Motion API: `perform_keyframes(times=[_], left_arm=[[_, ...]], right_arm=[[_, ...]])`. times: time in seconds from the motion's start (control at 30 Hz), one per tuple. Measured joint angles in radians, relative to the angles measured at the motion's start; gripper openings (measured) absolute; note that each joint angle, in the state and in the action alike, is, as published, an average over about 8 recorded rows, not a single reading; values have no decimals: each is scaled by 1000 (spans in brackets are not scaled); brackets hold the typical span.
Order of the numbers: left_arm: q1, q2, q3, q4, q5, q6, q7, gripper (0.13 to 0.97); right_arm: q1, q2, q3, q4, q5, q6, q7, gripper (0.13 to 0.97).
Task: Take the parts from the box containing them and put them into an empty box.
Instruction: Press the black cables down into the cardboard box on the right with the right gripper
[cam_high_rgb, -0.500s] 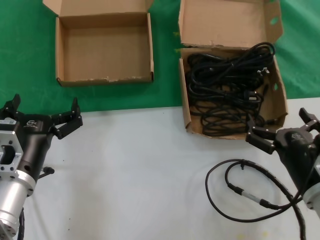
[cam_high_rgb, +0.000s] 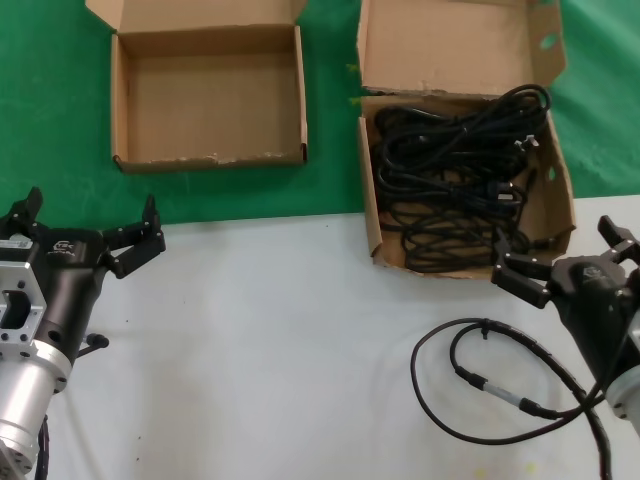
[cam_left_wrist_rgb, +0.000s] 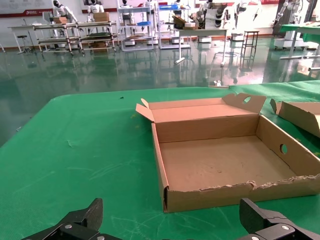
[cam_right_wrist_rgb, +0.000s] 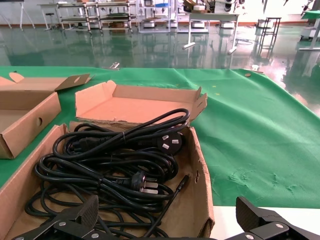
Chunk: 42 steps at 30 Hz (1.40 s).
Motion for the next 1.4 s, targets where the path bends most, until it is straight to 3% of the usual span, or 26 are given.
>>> perform_keyframes(times=[0.4, 0.6, 0.77, 0.87, 1.13, 1.27, 1.4], left_arm=[[0, 0, 0, 0, 0, 0, 0, 899], [0, 0, 0, 0, 0, 0, 0, 836], [0, 0, 0, 0, 0, 0, 0, 740], [0, 0, 0, 0, 0, 0, 0, 702], [0, 0, 0, 0, 0, 0, 0, 490], [0, 0, 0, 0, 0, 0, 0, 490], [0, 0, 0, 0, 0, 0, 0, 400]], right_arm=[[10, -3, 18, -12, -1, -41, -27, 966], [42, 14, 55, -34, -8, -155, -148, 966], [98, 100, 48, -43, -35, -260, -254, 966], [148, 173, 24, -53, -62, -323, -299, 966], [334, 333, -93, -100, -163, -483, -388, 966], [439, 376, -164, -125, -228, -553, -429, 966], [539, 398, -233, -150, -293, -617, -460, 966]])
